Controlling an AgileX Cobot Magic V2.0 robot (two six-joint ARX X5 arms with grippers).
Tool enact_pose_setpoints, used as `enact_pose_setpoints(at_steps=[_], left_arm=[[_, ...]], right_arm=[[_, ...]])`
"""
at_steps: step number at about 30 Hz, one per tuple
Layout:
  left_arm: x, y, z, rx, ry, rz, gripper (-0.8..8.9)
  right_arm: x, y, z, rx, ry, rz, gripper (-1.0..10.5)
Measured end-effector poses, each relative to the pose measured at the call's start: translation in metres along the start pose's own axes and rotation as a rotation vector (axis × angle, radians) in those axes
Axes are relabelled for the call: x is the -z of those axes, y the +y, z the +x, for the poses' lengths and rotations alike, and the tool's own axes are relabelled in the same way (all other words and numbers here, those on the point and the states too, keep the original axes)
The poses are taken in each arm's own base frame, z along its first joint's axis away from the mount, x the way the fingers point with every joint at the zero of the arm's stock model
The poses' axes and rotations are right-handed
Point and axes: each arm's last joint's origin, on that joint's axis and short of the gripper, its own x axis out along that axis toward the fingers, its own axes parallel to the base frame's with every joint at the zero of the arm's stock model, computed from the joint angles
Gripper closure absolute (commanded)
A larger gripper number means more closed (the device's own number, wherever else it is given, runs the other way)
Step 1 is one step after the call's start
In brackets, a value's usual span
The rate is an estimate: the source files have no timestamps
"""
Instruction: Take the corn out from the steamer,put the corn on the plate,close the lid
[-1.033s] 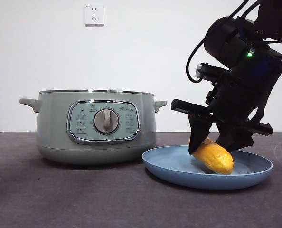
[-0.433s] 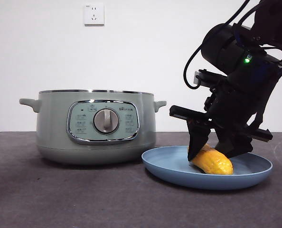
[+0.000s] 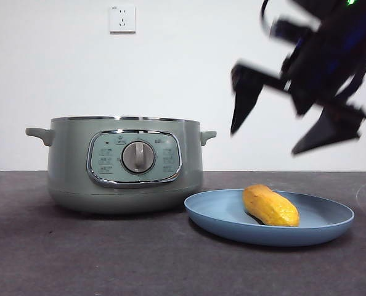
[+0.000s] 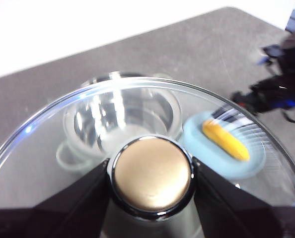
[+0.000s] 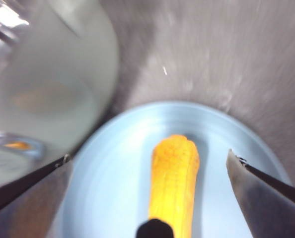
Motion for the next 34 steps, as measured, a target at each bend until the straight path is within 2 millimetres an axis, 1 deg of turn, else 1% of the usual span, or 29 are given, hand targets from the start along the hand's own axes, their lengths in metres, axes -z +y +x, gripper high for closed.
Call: enact_pose_setpoints(at_steps=[4,7,9,12,15,17,21,24,29,34], left_arm=[[-0.014,0.004,0.025,-0.002,-0.029,0.004,8.22],[-0.023,0.008,0.051,0.002,-0.026,0.006,8.22],[-0.028,0.011,0.071,0.017,-0.021,0.007,8.22],[-0.036,0.015,0.107,0.045,-0.028,0.009,8.22],[-0.039,0.020,0.140,0.051,-0.032,0.013,8.22],[-0.037,0.022,0.160,0.052,-0.013,0.013,8.22],[-0.030,0.027,0.196,0.055,0.040,0.015,8.22],[-0.026,0.029,0.217,0.055,0.039,0.020,8.22],[-0.026,0.033,0.240,0.050,-0.005,0.032,8.22],[-0.017,0.035,0.261,0.050,0.019,0.046,8.22]], right_arm=[[-0.005,0.001,-0.045,-0.021,-0.048,-0.026,3.8],[-0.005,0.000,-0.080,-0.038,-0.094,-0.047,3.8],[-0.002,-0.002,-0.102,-0.047,-0.121,-0.054,3.8],[0.004,-0.006,-0.133,-0.063,-0.165,-0.060,3.8],[0.013,-0.010,-0.157,-0.073,-0.193,-0.062,3.8],[0.019,-0.013,-0.168,-0.073,-0.197,-0.067,3.8],[0.030,-0.018,-0.183,-0.068,-0.185,-0.075,3.8],[0.036,-0.020,-0.188,-0.060,-0.162,-0.078,3.8],[0.041,-0.022,-0.188,-0.044,-0.116,-0.081,3.8],[0.041,-0.022,-0.188,-0.042,-0.110,-0.081,3.8]])
